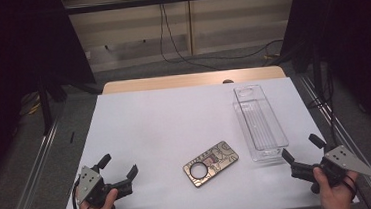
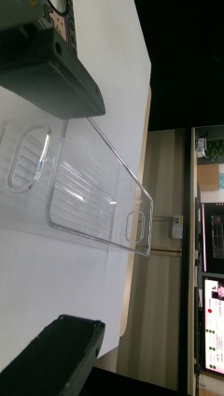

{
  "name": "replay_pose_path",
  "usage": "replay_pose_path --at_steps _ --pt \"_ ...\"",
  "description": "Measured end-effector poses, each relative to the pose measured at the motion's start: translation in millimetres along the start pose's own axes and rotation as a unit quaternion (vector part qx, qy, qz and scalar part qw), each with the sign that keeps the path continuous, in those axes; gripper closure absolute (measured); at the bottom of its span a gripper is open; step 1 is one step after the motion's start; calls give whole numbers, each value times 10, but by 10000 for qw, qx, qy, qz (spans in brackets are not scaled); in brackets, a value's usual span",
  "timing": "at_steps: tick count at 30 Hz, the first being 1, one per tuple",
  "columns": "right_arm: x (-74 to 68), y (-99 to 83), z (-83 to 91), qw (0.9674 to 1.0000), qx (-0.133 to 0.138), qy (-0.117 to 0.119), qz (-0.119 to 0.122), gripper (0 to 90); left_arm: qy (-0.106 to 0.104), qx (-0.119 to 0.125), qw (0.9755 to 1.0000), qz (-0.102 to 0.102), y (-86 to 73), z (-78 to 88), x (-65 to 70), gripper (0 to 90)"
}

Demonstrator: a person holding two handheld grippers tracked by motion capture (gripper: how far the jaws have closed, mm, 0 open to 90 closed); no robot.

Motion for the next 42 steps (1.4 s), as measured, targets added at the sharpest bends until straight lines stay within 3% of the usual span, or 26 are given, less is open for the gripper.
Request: replay_pose_path --at_steps 9,19,42 --pt "-6 -10 2 10000 -13 35 -1 0 -30 -80 10000 -36 -12 -9 23 23" --pt "-7 -18 19 10000 -13 64 -40 0 -199 -115 9997 -27 -17 -33 107 22" --pt "-30 -13 24 10000 -32 65 33 0 -229 -105 9997 -19 -10 -10 112 23"
Point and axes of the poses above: each handheld gripper's, and its own axes: z roughly backward along the jaws, y roughly out of its top, x roughly to its right, the point moved 8 cm from there along -z, roughly forward along the jaws, and after that the axes turned 2 degrees about z, right-handed, at the moved point
